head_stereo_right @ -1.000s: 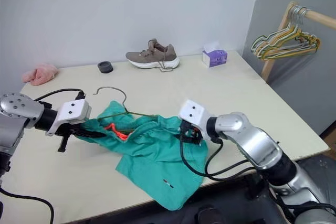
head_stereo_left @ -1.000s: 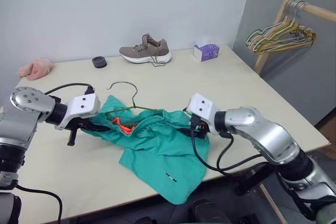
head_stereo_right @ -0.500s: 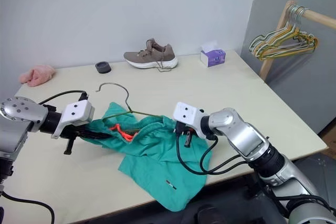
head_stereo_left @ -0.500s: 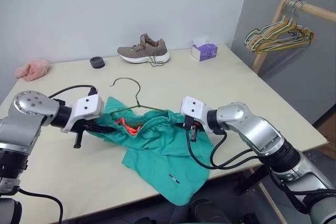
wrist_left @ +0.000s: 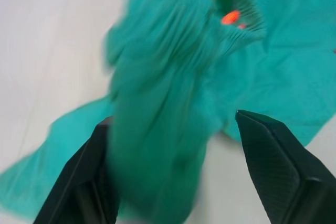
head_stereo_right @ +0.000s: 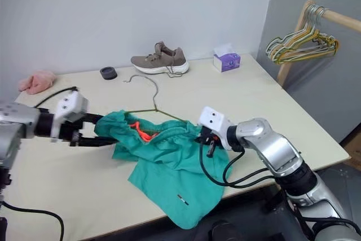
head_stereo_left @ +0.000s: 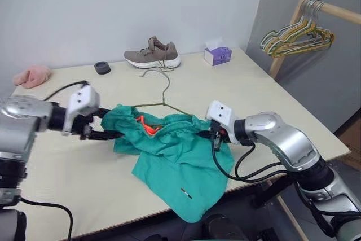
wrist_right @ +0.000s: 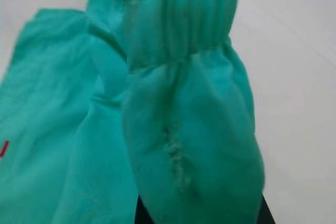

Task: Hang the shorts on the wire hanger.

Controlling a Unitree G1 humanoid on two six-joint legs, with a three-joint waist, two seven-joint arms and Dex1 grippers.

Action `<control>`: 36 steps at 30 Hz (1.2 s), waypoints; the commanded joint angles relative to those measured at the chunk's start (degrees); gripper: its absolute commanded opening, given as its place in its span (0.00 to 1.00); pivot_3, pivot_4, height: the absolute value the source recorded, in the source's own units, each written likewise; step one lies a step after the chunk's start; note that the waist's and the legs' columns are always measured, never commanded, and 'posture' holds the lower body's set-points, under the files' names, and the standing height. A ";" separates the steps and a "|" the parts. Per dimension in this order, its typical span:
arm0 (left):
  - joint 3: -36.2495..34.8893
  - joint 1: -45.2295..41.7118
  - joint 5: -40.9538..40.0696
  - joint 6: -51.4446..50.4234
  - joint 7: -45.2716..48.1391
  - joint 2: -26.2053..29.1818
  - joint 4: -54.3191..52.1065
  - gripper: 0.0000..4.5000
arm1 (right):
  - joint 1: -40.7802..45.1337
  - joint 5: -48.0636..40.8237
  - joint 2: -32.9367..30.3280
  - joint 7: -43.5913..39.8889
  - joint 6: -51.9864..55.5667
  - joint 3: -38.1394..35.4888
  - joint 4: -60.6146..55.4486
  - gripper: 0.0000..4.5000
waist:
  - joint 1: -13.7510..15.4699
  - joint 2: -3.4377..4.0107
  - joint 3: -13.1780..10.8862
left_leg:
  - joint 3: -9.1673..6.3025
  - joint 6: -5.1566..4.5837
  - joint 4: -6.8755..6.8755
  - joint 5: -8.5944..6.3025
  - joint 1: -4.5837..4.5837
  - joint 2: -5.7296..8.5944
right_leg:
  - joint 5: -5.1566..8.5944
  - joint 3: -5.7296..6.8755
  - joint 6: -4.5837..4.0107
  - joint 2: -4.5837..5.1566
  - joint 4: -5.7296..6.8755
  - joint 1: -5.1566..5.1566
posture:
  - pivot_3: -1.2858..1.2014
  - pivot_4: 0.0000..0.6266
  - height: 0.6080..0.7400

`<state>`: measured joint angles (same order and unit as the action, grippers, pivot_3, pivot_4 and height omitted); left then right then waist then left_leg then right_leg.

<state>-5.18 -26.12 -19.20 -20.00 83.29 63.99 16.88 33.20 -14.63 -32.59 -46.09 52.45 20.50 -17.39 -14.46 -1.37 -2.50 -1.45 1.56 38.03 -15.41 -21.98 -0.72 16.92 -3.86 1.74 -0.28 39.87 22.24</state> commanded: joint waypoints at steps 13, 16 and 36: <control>-5.81 1.23 -11.89 -11.10 -10.32 -10.73 -9.32 0.72 | -13.10 -3.72 -2.99 13.72 11.75 -32.61 2.86 0.00 | 2.20 -0.09 0.05 | 0.09 0.01 0.04 0.00 -0.05 0.16 | -0.03 -0.02 -0.02 0.39 -0.01 -0.06 | 0.42 0.00 1.00; -5.90 1.36 -21.27 -21.54 -13.49 -15.02 -22.11 0.72 | -17.58 -3.16 -4.16 17.61 15.33 -42.61 2.47 0.00 | 2.54 -0.12 0.04 | 0.05 0.01 0.06 0.00 -0.15 0.17 | -0.02 0.04 -0.01 0.40 -0.03 -0.04 | 0.41 0.00 1.00; 11.45 -14.05 -5.86 -12.67 -39.52 -41.01 -29.61 0.72 | -0.29 4.65 -19.96 36.91 6.90 -60.72 32.90 0.00 | -1.59 0.63 0.27 | 0.25 -0.02 -0.10 -0.01 0.38 0.16 | 0.01 -0.31 0.06 -0.24 -0.79 -0.91 | 0.39 0.00 1.00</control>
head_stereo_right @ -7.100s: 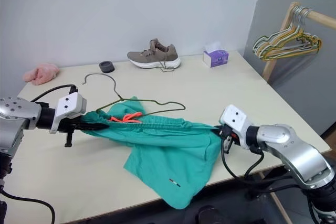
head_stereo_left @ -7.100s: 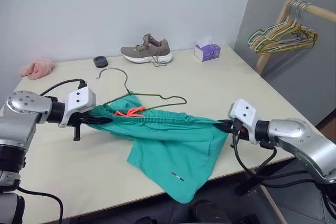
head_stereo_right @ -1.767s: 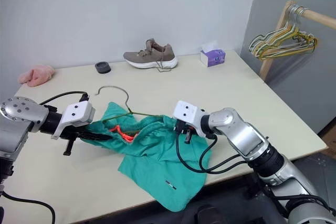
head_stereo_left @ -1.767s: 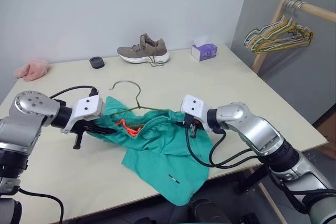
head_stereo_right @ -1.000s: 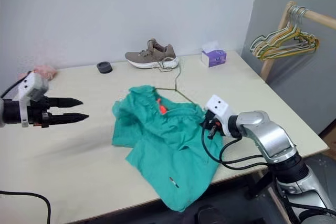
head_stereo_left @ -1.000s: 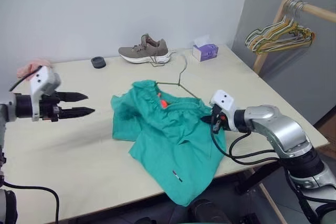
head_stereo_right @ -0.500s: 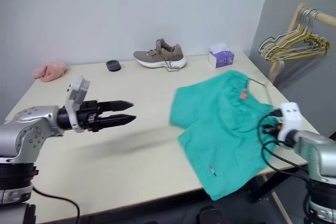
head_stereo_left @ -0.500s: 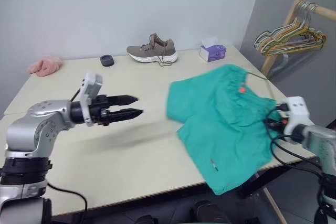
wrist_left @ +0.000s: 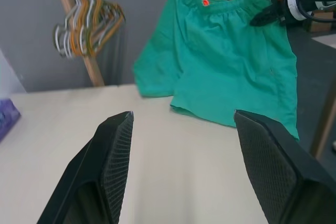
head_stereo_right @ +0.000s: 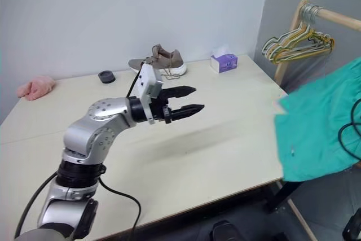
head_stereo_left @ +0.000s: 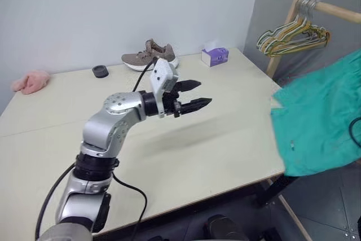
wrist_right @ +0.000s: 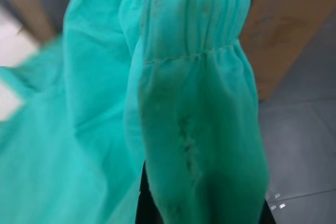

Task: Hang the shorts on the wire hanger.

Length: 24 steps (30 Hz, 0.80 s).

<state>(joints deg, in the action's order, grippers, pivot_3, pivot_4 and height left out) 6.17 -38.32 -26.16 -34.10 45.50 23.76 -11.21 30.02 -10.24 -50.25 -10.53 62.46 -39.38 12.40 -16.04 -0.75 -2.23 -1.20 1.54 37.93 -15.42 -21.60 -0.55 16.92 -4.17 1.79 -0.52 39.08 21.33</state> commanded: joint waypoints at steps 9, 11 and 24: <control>1.58 -9.49 1.10 -3.00 -2.57 -2.77 -0.32 0.72 | 6.63 -1.40 -5.65 -0.59 3.30 2.08 13.97 0.00 | 0.04 0.01 -0.01 | 0.03 0.00 0.01 0.00 -0.01 0.01 | -0.01 -0.01 0.03 0.01 -0.09 -0.03 | 0.39 0.00 1.00; 0.76 -12.06 -1.18 -5.42 -1.96 -3.78 0.13 0.72 | 6.72 -1.65 -5.60 -0.69 4.10 2.26 14.69 0.00 | 0.05 0.07 -0.01 | 0.06 0.00 0.00 0.00 -0.01 0.01 | -0.01 -0.03 0.04 0.01 -0.10 -0.04 | 0.39 0.00 1.00; -6.77 -25.49 -20.63 -21.33 6.71 -5.18 7.38 0.72 | 9.14 -3.68 -4.35 0.19 6.63 1.46 12.93 0.00 | -0.26 0.18 -0.11 | 0.08 0.02 -0.03 0.00 0.03 0.09 | 0.01 -0.01 0.07 -0.04 -0.12 -0.04 | 0.39 0.00 1.00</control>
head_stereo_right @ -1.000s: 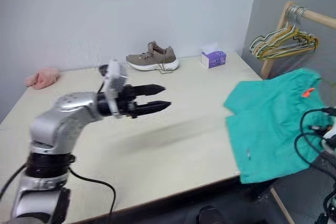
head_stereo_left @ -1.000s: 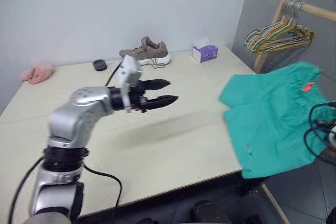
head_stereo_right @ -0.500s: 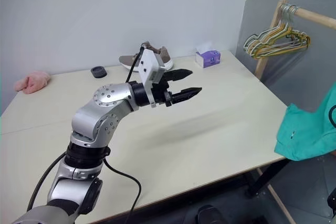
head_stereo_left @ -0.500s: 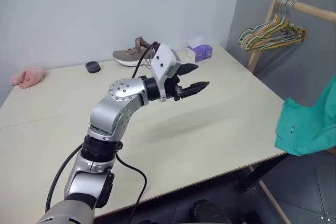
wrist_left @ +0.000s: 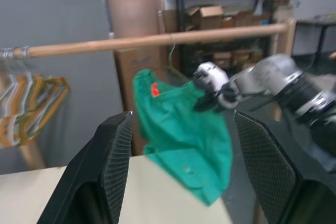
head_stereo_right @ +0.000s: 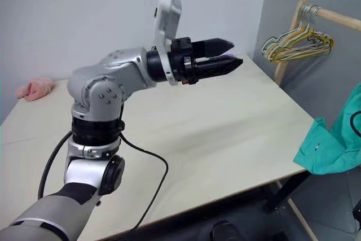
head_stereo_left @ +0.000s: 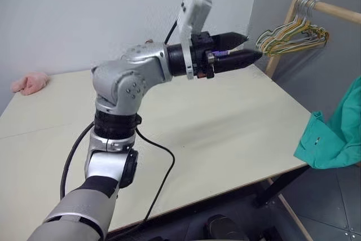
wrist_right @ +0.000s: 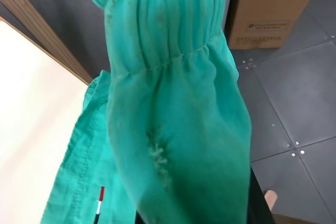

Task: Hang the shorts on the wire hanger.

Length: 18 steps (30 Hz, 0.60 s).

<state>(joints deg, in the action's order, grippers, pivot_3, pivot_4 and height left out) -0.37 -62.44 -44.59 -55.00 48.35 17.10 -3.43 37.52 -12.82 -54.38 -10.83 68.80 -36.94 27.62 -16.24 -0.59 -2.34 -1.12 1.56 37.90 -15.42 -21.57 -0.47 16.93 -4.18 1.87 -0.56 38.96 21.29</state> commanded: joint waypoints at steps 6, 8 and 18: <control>3.22 -0.84 2.84 5.11 7.38 3.92 0.87 0.72 | 1.35 -2.13 0.75 -0.17 0.54 -1.01 -4.53 0.06 | -0.32 0.02 -0.01 | 0.00 0.01 0.01 0.00 0.14 -0.05 | 0.00 -0.02 0.00 -0.01 0.00 -0.01 | 0.39 0.00 1.00; 4.04 -0.61 4.14 6.69 7.90 4.15 0.77 0.73 | 1.53 -2.63 1.23 0.08 0.92 -1.35 -5.74 0.17 | -0.43 0.04 -0.03 | 0.00 0.01 0.00 0.00 0.13 -0.06 | 0.00 -0.02 0.00 -0.01 0.00 0.00 | 0.39 0.00 1.00; 4.60 -0.90 6.99 9.38 8.39 4.39 1.58 0.73 | 0.44 -1.10 2.70 4.57 -5.97 -3.59 -14.53 0.93 | -0.23 0.13 -0.08 | -0.01 0.01 -0.01 0.00 0.11 -0.10 | 0.00 -0.04 0.00 -0.01 0.00 0.02 | 0.40 0.00 1.00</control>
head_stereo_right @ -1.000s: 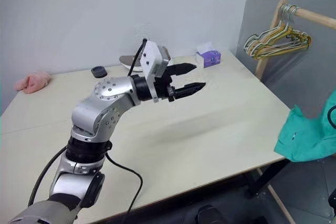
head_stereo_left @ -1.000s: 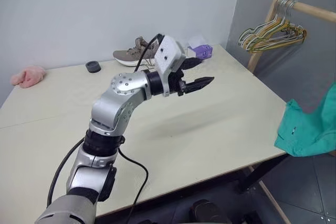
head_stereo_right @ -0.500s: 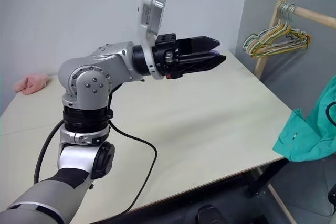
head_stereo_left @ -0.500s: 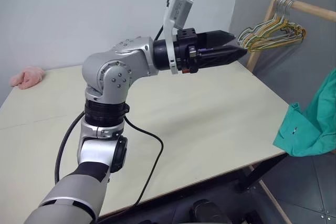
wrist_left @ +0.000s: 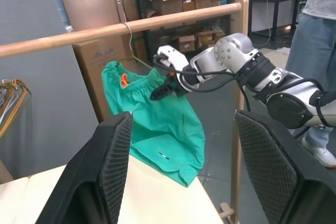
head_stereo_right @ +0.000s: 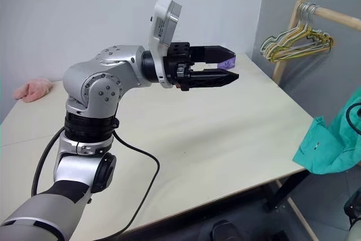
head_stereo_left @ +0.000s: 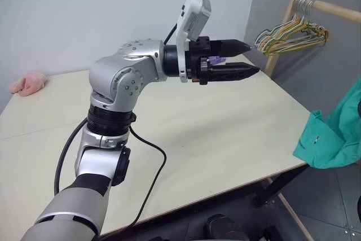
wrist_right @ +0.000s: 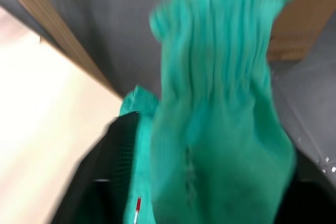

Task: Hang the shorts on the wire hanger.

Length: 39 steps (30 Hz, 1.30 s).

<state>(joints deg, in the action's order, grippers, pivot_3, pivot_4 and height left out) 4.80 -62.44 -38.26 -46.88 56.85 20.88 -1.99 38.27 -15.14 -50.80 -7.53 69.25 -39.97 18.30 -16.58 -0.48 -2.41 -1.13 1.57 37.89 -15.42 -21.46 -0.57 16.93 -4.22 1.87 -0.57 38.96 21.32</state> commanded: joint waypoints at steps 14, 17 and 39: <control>-0.63 1.39 1.69 0.78 -0.72 2.38 -2.28 0.73 | -0.70 10.05 1.56 9.20 -36.14 7.97 -15.52 0.99 | 0.95 0.10 -0.06 | 0.04 0.00 -0.01 0.00 0.02 -0.04 | 0.00 -0.09 0.01 0.00 0.02 0.03 | 0.42 0.00 1.00; -0.87 2.21 1.97 0.62 -1.62 2.59 -2.67 0.73 | -1.73 13.39 1.25 9.32 -45.96 11.04 -16.01 0.99 | 1.24 0.08 -0.07 | 0.03 0.00 0.00 0.00 0.02 -0.04 | 0.00 -0.09 0.02 0.01 0.02 0.03 | 0.42 0.00 1.00; -15.54 34.81 33.20 16.79 -48.81 2.87 -5.16 0.73 | -16.04 -1.02 24.12 -16.93 -52.57 43.68 -34.02 0.99 | 4.95 -0.22 -0.11 | -0.14 -0.01 -0.02 -0.01 0.28 -0.15 | -0.05 -0.06 0.02 0.20 0.08 -0.14 | 0.47 0.00 1.00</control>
<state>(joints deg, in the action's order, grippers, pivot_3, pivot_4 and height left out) -6.78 -28.79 -7.00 -29.47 12.89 24.25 -3.35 21.96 -15.86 -28.31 -25.73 16.12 3.04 -15.08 -11.63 -0.70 -2.51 -1.30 1.56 37.88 -15.42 -21.21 -0.72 16.88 -4.24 1.87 -0.32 39.05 21.19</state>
